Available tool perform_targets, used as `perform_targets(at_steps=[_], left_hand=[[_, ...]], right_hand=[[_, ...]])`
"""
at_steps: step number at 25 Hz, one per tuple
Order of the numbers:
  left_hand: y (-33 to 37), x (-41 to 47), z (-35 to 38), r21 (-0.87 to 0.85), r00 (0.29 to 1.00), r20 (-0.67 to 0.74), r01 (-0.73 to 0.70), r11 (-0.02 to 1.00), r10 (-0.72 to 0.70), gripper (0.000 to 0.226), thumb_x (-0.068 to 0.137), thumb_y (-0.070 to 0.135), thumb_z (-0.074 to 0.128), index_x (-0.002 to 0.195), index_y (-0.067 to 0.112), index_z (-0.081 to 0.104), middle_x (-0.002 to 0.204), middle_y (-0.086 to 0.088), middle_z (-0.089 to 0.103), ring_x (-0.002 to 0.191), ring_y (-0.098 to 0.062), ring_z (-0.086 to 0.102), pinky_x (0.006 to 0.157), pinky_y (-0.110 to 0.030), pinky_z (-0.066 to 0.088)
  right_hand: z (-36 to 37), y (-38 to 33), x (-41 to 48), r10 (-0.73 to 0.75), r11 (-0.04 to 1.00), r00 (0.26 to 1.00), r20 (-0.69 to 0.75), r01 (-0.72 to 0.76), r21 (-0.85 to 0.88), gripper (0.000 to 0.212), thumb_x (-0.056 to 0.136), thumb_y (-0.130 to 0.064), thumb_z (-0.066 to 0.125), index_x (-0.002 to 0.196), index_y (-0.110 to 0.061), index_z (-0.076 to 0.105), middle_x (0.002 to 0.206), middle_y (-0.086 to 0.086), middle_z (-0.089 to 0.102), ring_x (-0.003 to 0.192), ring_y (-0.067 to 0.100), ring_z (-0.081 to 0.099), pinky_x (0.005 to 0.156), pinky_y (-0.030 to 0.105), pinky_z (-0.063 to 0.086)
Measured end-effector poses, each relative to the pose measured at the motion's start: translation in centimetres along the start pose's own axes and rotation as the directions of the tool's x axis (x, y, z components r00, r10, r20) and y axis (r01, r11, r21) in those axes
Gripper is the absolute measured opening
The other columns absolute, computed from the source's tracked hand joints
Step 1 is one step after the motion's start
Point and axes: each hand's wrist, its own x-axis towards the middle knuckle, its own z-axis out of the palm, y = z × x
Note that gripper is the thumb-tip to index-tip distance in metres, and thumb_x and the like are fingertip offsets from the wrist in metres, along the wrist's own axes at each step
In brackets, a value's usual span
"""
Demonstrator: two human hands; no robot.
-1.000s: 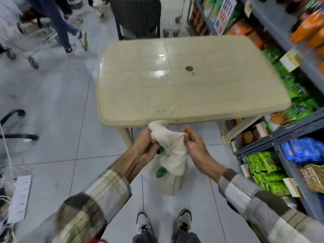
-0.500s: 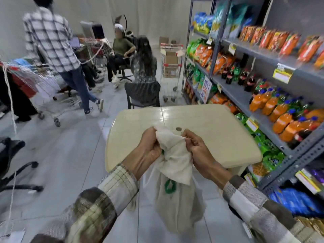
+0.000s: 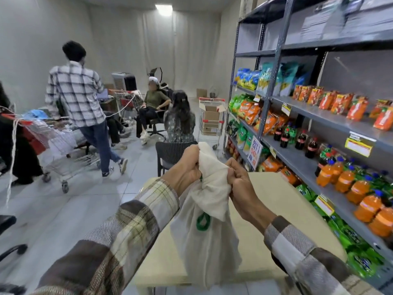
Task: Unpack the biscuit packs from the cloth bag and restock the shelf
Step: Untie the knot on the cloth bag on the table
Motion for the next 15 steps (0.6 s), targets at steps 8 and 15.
perform_targets(at_steps=[8, 15], left_hand=[[2.6, 10.6, -1.8, 0.426, 0.987, 0.115, 0.053, 0.903, -0.112, 0.032, 0.094, 0.007, 0.038, 0.064, 0.012, 0.045, 0.065, -0.006, 0.041, 0.059, -0.018, 0.042, 0.059, -0.032, 0.037], [-0.1, 15.8, -2.7, 0.808, 0.956, 0.279, -0.185, 0.559, -0.086, 0.034, 0.097, 0.005, 0.036, 0.066, 0.012, 0.050, 0.068, -0.006, 0.048, 0.064, -0.018, 0.046, 0.060, -0.034, 0.039]], right_hand=[[4.2, 7.0, 6.4, 0.050, 0.998, 0.996, -0.080, -0.052, -0.028, 0.023, 0.105, -0.012, 0.037, 0.098, -0.011, 0.059, 0.100, 0.009, 0.064, 0.093, 0.023, 0.056, 0.087, 0.036, 0.046], [5.5, 13.6, 9.0, 0.176, 0.984, 0.970, -0.167, -0.178, 0.004, 0.030, 0.102, -0.025, 0.041, 0.124, -0.035, 0.060, 0.124, -0.002, 0.067, 0.120, 0.023, 0.061, 0.105, 0.052, 0.048]])
